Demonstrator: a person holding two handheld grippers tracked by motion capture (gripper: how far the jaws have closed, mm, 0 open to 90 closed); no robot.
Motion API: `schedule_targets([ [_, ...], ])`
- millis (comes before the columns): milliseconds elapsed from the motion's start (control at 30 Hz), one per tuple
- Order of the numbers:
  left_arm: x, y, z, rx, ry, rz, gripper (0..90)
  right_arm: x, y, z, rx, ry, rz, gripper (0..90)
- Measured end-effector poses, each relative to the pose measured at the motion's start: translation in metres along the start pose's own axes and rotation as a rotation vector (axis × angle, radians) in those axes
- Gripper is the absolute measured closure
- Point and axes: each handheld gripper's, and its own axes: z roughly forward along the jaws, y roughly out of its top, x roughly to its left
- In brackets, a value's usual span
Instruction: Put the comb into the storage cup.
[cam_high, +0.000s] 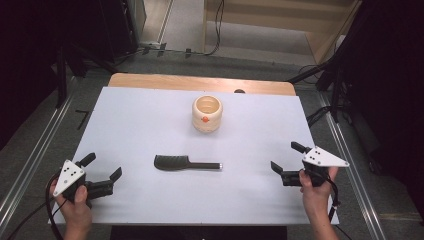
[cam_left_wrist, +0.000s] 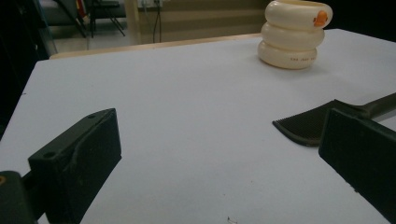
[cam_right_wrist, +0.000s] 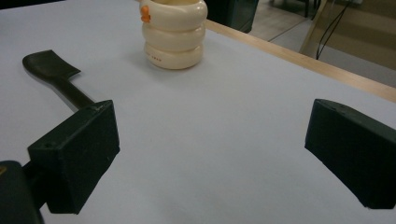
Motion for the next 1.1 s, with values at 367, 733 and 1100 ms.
schedule_targets([
  [367,-0.001,0.000,0.002,0.002,-0.023,0.003,0.0,0.005,0.022,0.018,0.063,0.066,-0.063,1.4],
  [733,0.002,-0.001,0.001,-0.001,-0.028,-0.021,0.0,0.014,0.041,0.041,0.137,0.139,-0.140,1.4],
  [1100,0.003,-0.001,0.002,0.004,-0.042,-0.034,0.0,0.027,0.061,0.066,0.203,0.201,-0.214,1.5],
])
